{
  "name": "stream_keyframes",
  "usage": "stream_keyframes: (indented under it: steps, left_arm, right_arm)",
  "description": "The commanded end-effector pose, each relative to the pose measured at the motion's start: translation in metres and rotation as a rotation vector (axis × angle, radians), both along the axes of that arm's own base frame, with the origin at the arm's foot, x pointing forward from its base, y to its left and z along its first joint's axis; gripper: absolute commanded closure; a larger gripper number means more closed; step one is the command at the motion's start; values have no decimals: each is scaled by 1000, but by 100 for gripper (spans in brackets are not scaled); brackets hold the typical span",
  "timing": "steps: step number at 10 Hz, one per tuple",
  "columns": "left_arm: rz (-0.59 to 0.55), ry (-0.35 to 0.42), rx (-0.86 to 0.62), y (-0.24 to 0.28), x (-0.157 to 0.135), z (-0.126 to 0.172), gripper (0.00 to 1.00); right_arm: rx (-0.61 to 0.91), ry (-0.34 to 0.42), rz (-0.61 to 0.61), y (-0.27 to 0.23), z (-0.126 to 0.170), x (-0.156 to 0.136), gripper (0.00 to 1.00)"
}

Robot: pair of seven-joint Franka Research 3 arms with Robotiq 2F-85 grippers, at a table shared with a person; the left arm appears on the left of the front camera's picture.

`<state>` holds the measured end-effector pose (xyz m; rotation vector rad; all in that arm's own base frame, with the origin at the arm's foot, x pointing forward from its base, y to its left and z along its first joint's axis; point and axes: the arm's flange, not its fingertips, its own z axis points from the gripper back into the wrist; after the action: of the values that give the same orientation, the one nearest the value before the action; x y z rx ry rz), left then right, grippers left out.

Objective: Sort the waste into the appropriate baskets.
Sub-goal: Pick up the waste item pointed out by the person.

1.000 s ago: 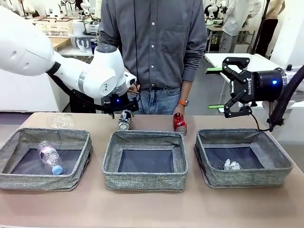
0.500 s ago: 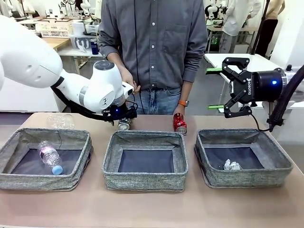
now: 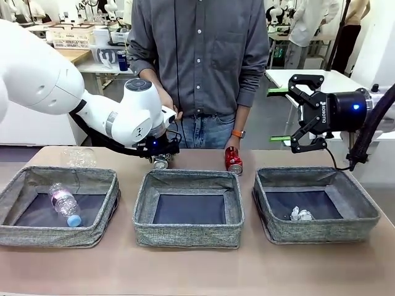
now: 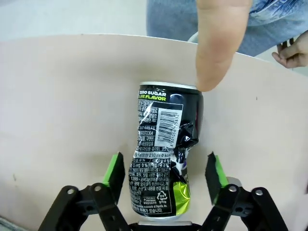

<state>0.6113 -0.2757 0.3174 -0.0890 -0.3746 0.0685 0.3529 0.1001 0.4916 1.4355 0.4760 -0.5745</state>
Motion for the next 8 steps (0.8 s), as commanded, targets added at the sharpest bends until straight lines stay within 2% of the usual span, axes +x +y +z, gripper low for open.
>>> stream_keyframes:
  steps: [1,2,4,5,6,8]
  left_arm:
    - [17,-27,-3,-3,3,-1,95]
    - [21,-31,-11,-4,3,-1,100]
    - [25,-35,-2,-7,2,-4,100]
    - [25,-34,-4,-7,2,-5,94]
    - [27,-34,-3,-7,1,-5,100]
    - [34,-41,-5,-6,0,-2,100]
  right_arm:
    - [22,6,-1,2,4,0,0]
    - [22,6,-1,2,4,0,0]
    - [22,6,-1,2,4,0,0]
    - [22,6,-1,2,4,0,0]
    - [22,6,-1,2,4,0,0]
    - [22,6,-1,2,4,0,0]
